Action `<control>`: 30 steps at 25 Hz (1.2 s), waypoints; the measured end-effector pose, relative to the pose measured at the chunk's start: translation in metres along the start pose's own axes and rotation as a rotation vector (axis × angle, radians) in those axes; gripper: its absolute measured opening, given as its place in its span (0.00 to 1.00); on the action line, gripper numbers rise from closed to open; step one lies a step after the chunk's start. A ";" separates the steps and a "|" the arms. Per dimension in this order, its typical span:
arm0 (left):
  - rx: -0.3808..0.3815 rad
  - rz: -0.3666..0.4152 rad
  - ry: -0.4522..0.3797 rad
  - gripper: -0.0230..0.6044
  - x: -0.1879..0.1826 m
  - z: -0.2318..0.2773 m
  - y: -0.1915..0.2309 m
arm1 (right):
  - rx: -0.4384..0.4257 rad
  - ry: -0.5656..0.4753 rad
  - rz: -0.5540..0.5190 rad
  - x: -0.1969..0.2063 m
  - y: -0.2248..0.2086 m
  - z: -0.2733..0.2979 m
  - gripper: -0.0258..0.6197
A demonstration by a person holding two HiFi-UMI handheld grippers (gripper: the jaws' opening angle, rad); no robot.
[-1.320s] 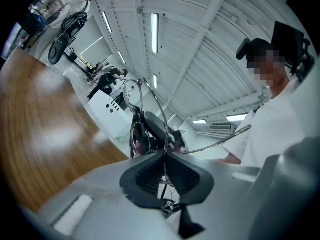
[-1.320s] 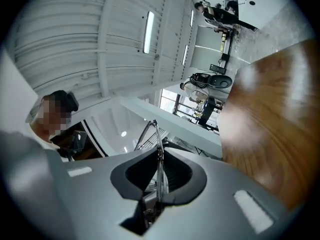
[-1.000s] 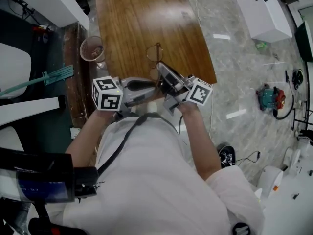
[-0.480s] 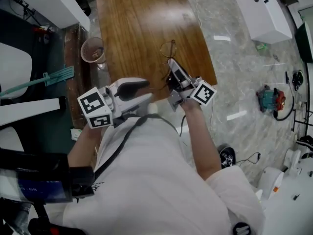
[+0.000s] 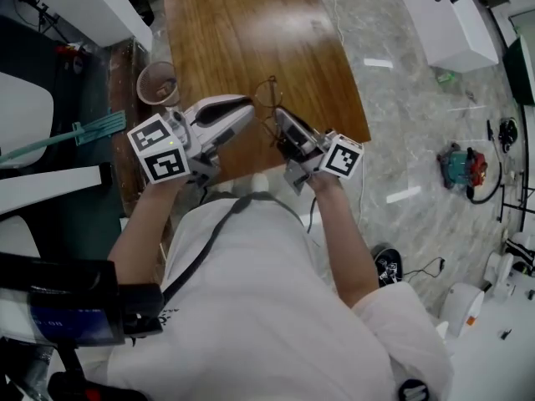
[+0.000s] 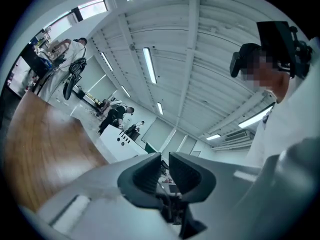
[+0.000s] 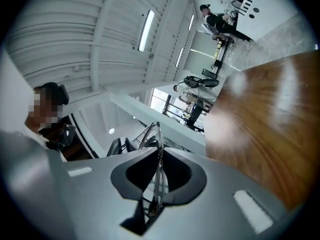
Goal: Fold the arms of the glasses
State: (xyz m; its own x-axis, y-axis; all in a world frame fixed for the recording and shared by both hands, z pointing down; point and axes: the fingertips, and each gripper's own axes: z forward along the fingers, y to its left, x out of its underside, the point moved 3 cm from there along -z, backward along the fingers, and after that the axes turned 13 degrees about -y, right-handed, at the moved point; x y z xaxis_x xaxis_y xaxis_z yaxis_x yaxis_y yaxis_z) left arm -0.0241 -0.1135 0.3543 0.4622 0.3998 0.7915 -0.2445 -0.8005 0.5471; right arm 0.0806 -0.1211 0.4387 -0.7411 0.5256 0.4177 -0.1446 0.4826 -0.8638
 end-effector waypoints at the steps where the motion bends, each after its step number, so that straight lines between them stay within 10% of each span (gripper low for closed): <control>1: -0.023 0.005 0.007 0.13 0.000 0.002 0.009 | -0.008 0.024 -0.006 0.005 0.002 0.001 0.10; 8: -0.261 0.232 0.084 0.18 0.011 -0.003 0.039 | -0.008 0.107 -0.018 0.033 0.006 0.001 0.10; 13: -0.320 0.241 0.059 0.35 0.012 -0.013 0.034 | 0.049 0.023 0.013 0.020 -0.008 -0.006 0.10; 16: -0.286 0.221 0.074 0.31 0.020 -0.021 0.020 | 0.074 -0.022 -0.005 0.011 -0.012 -0.007 0.10; 19: -0.163 0.153 0.083 0.07 0.033 -0.013 -0.001 | 0.095 -0.023 -0.060 0.009 -0.013 -0.005 0.10; 30: -0.100 -0.029 0.073 0.04 0.051 -0.002 -0.004 | 0.000 0.026 -0.163 0.019 0.014 0.011 0.10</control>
State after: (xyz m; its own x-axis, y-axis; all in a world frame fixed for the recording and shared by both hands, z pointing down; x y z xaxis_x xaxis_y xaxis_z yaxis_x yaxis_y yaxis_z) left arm -0.0015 -0.0889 0.3937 0.4079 0.4566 0.7906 -0.3173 -0.7411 0.5917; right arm 0.0572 -0.1115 0.4316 -0.6910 0.4583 0.5590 -0.2614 0.5626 -0.7843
